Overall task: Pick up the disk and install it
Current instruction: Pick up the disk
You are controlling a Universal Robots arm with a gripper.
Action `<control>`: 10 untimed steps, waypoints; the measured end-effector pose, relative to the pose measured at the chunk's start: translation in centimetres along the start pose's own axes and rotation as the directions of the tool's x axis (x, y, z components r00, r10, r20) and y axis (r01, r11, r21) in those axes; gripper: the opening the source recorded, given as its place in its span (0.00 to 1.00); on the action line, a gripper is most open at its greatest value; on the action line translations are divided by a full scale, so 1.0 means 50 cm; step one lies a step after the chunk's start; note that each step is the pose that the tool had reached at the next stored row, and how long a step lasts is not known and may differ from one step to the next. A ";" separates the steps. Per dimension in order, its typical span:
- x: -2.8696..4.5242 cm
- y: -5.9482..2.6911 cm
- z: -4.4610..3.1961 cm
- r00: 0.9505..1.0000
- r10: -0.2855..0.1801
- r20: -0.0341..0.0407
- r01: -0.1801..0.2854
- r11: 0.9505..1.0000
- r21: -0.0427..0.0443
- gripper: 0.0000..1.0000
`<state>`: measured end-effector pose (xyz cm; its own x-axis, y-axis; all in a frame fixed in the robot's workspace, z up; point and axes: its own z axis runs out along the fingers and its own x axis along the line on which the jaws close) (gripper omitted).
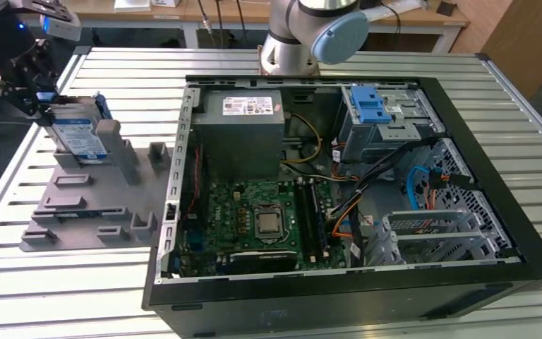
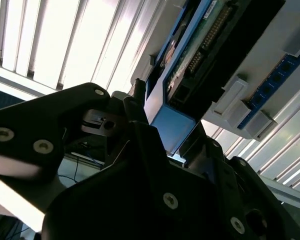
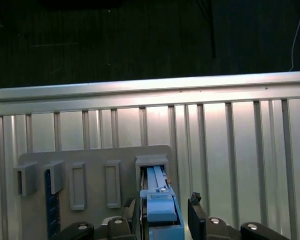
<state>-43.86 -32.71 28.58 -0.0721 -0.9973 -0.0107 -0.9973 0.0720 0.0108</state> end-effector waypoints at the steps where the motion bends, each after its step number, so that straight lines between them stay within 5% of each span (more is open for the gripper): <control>1: 0.000 0.000 -0.001 1.000 0.000 0.000 0.000 1.000 0.000 0.52; 5: 0.000 0.000 -0.005 1.000 0.000 -0.001 0.000 1.000 0.001 0.38; 10: 0.000 0.000 -0.005 1.000 0.000 -0.003 0.000 1.000 0.000 0.38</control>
<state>-43.86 -32.71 28.83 -0.0721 -0.9974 -0.0079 -0.9973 0.0720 0.0103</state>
